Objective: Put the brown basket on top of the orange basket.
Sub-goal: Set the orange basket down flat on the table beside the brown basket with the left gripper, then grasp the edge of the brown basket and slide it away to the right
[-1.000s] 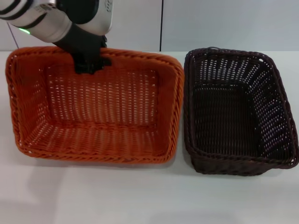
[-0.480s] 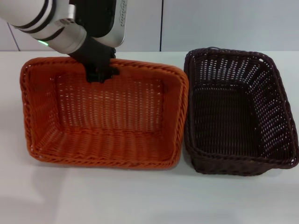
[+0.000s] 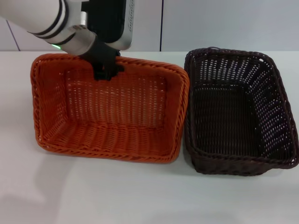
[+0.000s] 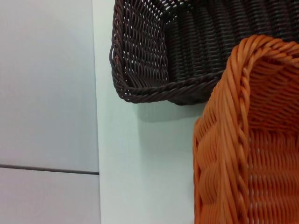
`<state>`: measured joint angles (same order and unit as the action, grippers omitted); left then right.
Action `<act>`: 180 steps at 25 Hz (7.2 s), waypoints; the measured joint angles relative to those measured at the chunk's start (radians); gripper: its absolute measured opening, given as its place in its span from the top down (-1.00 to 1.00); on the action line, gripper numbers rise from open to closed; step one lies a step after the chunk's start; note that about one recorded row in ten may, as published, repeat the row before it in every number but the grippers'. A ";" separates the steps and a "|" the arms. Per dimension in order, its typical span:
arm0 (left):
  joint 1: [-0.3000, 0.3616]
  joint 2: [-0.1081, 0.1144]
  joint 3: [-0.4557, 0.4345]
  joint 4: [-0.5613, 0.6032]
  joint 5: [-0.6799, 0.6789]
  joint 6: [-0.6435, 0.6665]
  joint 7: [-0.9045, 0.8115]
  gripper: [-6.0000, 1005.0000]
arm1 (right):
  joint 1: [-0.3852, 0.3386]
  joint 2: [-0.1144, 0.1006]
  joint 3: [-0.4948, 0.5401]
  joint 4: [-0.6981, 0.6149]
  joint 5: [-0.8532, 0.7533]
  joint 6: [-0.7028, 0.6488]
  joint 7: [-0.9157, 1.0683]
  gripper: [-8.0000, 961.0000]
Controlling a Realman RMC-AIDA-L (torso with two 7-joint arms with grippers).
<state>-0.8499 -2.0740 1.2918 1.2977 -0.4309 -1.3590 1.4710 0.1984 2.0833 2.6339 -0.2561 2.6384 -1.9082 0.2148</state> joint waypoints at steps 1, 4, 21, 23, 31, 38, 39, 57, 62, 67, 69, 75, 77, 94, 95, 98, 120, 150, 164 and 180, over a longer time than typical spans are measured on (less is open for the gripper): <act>0.000 0.000 0.000 0.000 0.000 0.000 0.000 0.71 | 0.000 0.000 0.000 0.000 0.000 0.000 0.000 -0.64; -0.004 0.000 0.028 -0.056 0.007 0.067 0.004 0.71 | 0.000 0.000 0.000 0.000 0.000 0.000 0.000 -0.64; -0.055 0.000 0.027 -0.236 0.034 0.277 -0.004 0.67 | 0.001 0.000 0.000 -0.014 -0.023 -0.007 0.000 -0.64; -0.052 0.000 0.033 -0.239 0.035 0.321 -0.033 0.62 | 0.001 0.000 0.000 -0.014 -0.026 -0.009 0.000 -0.64; -0.068 -0.003 0.038 -0.287 0.068 0.354 -0.055 0.44 | 0.002 -0.001 -0.005 -0.014 -0.028 -0.013 0.028 -0.64; -0.092 -0.005 0.059 -0.376 0.086 0.433 -0.050 -0.09 | 0.008 -0.002 -0.031 -0.013 -0.029 -0.014 0.044 -0.64; -0.093 -0.005 0.061 -0.382 0.090 0.444 -0.050 -0.16 | 0.008 -0.002 -0.037 -0.012 -0.029 -0.014 0.049 -0.64; -0.085 -0.004 0.126 -0.353 0.141 0.500 -0.074 -0.36 | 0.005 -0.007 -0.083 -0.005 -0.029 -0.011 0.072 -0.64; -0.085 -0.004 0.137 -0.347 0.165 0.499 -0.079 -0.37 | 0.010 -0.008 -0.097 -0.005 -0.029 -0.007 0.072 -0.64; -0.060 -0.004 0.165 -0.292 0.177 0.496 -0.097 -0.37 | 0.005 -0.008 -0.102 -0.005 -0.029 -0.007 0.073 -0.64; -0.053 -0.003 0.171 -0.274 0.177 0.488 -0.098 -0.37 | 0.004 -0.008 -0.102 -0.005 -0.029 -0.009 0.076 -0.64; 0.010 0.000 0.180 -0.187 0.168 0.573 -0.198 -0.37 | 0.003 -0.008 -0.103 -0.005 -0.029 -0.013 0.077 -0.64; 0.063 0.001 0.184 -0.144 0.161 0.693 -0.290 -0.38 | 0.002 -0.008 -0.103 -0.005 -0.028 -0.011 0.077 -0.64; 0.840 0.013 0.427 0.115 -0.040 1.870 -1.026 -0.59 | 0.000 -0.006 -0.093 0.039 -0.020 -0.007 0.070 -0.64; 0.840 0.013 0.427 0.115 -0.040 1.870 -1.026 -0.59 | 0.000 -0.006 -0.093 0.047 -0.021 -0.007 0.073 -0.64; 0.914 0.012 0.464 0.018 -0.049 2.025 -1.159 -0.59 | 0.005 -0.005 -0.098 0.055 -0.023 -0.009 0.073 -0.64; 0.720 0.003 0.504 -0.874 -0.053 2.575 -1.536 -0.59 | 0.104 -0.056 -0.137 0.083 -0.172 -0.005 0.198 -0.64; 0.576 0.000 0.510 -1.006 -0.054 2.512 -1.544 -0.59 | 0.149 -0.089 -0.575 1.782 -1.734 0.728 2.331 -0.64; 0.520 0.005 0.479 -1.051 -0.054 2.442 -1.536 -0.59 | 0.506 -0.167 -0.309 1.830 -1.822 -0.026 2.360 -0.64; 0.528 0.002 0.465 -1.052 -0.054 2.440 -1.541 -0.59 | 0.649 -0.169 -0.537 1.712 -1.943 -0.256 2.278 -0.64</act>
<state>-0.3223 -2.0720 1.7563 0.2454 -0.4847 1.0814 -0.0703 0.8469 1.9143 2.0966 1.4556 0.6951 -2.1637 2.4930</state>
